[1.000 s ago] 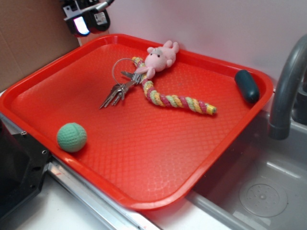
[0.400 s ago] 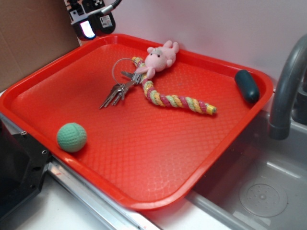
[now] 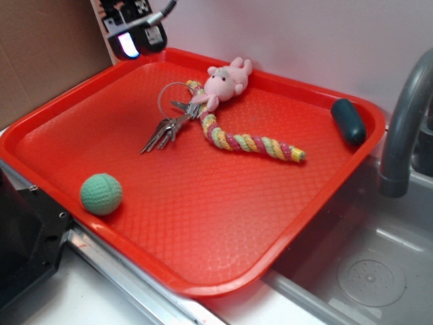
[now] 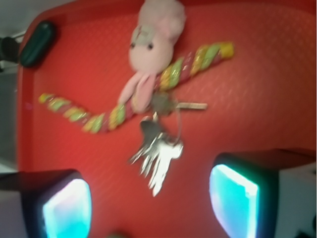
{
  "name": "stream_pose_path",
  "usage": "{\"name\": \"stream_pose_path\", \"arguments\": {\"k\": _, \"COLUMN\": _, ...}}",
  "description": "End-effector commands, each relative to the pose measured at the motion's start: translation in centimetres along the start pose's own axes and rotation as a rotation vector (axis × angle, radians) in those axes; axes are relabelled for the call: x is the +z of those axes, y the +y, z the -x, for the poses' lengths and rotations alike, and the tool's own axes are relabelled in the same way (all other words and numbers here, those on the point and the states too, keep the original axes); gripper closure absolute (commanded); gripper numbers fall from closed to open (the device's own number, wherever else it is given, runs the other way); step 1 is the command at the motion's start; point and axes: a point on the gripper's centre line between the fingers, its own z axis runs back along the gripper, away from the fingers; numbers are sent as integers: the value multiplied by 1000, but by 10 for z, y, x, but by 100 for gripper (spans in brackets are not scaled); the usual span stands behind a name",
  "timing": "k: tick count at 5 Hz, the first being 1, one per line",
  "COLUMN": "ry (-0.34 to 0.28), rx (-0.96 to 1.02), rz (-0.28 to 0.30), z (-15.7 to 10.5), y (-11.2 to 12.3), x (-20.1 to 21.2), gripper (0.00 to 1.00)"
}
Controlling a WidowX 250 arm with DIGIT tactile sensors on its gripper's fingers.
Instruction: Grab the silver keys.
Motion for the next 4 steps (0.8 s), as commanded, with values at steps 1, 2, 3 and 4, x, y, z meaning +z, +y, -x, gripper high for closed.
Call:
{"name": "stream_pose_path", "arguments": {"k": 1, "ry": -10, "rx": -88, "rz": -15, "z": -21, "y": -6, "x": -23, "gripper": 0}}
{"name": "stream_pose_path", "arguments": {"k": 2, "ry": 24, "rx": -103, "rz": -30, "z": -26, "y": -7, "x": -35, "gripper": 0}}
{"name": "stream_pose_path", "arguments": {"k": 3, "ry": 47, "rx": -99, "rz": -33, "z": -27, "y": -4, "x": -43, "gripper": 0}}
{"name": "stream_pose_path", "arguments": {"k": 4, "ry": 58, "rx": -87, "rz": -37, "z": -29, "y": -5, "x": -49, "gripper": 100}}
